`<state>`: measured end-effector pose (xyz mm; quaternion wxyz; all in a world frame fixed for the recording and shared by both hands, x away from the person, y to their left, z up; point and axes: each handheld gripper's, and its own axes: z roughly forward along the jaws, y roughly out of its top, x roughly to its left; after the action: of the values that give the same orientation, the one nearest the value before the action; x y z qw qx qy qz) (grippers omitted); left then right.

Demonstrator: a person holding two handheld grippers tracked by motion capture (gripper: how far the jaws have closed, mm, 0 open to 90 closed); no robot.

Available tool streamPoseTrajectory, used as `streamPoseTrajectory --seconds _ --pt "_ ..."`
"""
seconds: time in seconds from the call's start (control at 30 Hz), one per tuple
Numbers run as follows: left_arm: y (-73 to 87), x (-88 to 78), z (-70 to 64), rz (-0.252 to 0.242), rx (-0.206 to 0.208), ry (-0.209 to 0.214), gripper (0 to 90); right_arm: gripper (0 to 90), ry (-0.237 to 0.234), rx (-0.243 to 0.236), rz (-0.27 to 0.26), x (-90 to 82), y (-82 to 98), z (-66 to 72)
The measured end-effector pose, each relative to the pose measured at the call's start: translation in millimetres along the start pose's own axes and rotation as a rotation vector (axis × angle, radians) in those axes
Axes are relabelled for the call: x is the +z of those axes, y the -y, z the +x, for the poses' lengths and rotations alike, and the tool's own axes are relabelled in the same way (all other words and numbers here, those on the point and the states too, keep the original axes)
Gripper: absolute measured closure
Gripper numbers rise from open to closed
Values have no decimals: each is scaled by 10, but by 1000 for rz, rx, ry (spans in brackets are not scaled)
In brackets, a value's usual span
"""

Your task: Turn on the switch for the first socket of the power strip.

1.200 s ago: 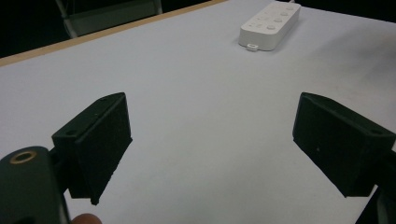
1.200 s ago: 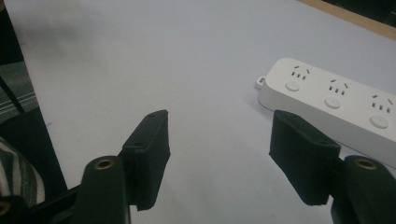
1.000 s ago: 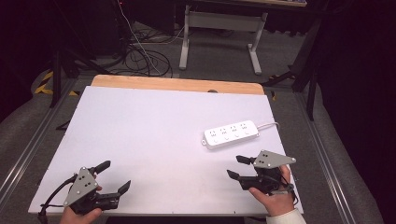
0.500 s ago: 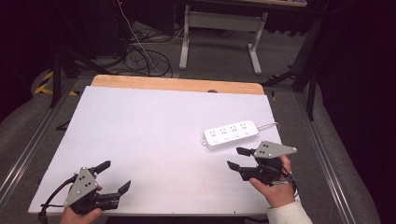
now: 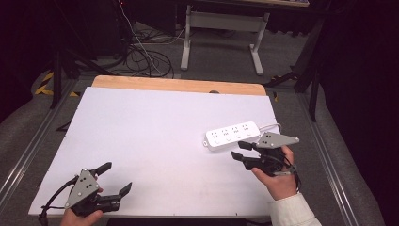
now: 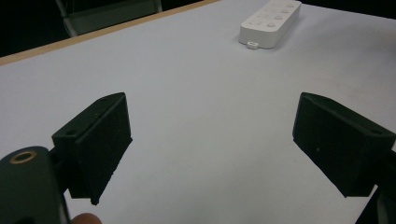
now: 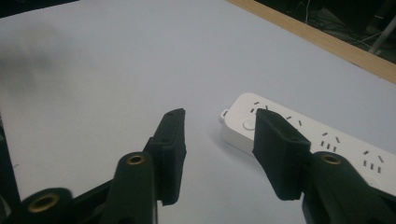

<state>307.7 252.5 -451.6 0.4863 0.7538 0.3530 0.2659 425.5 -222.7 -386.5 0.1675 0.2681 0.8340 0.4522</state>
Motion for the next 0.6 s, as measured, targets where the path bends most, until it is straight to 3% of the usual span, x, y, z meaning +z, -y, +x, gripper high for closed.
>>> streamPoseTrajectory --seconds 0.03,0.23,0.33,0.6 --pt "0 -1 5 1 1 -2 122 678 12 -5 3 2 -13 -22" --pt "1 2 4 3 -2 0 122 845 35 -17 38 32 -65 -102" --pt "1 3 5 5 1 -3 122 896 55 -1 46 52 -83 -162" --pt "3 8 8 7 5 -2 122 900 96 66 56 113 -91 -373"
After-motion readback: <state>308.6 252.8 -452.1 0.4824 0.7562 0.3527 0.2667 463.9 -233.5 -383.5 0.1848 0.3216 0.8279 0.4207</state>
